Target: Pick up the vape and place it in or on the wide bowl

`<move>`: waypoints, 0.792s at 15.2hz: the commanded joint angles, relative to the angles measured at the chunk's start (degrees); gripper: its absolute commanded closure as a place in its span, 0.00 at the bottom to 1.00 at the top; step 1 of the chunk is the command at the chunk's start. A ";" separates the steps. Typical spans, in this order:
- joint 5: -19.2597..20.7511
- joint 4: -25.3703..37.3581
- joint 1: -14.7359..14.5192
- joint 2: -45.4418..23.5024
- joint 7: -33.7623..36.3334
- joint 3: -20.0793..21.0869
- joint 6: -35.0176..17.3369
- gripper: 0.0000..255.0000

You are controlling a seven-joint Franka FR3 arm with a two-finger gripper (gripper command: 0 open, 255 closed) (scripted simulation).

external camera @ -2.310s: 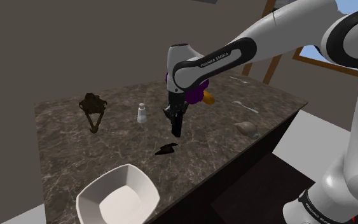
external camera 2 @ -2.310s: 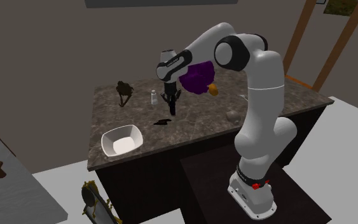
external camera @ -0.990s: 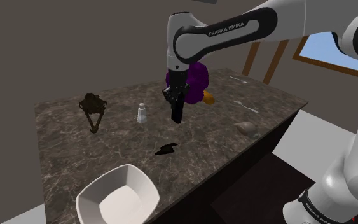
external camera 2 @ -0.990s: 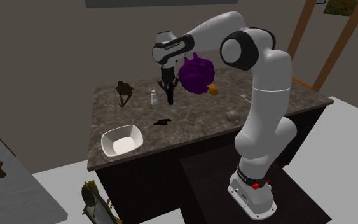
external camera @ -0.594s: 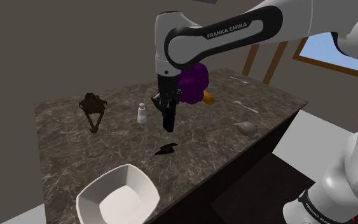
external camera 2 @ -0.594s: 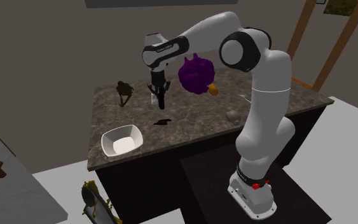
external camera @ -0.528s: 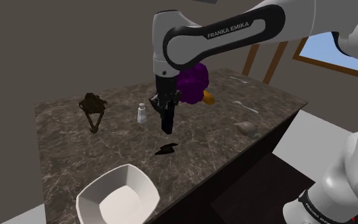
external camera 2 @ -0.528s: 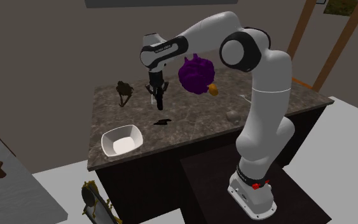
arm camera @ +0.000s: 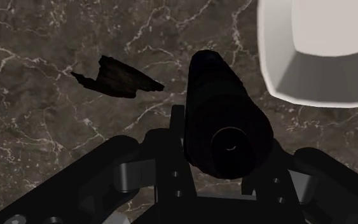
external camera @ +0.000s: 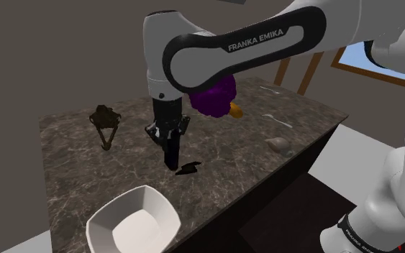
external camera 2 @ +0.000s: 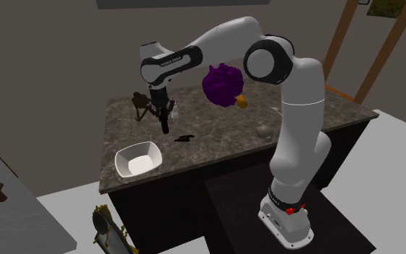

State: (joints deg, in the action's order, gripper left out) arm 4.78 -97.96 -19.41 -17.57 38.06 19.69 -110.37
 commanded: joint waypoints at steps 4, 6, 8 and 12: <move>1.20 4.07 -4.68 -3.12 6.52 1.78 1.17 1.00; 1.84 6.38 -6.71 -4.82 9.06 2.36 1.90 1.00; 2.54 9.05 -8.85 -6.73 11.54 2.85 2.76 1.00; 4.08 15.47 -13.36 -11.17 16.19 3.54 4.96 1.00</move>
State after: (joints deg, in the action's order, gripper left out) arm 8.55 -84.27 -31.62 -27.83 53.02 23.03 -106.30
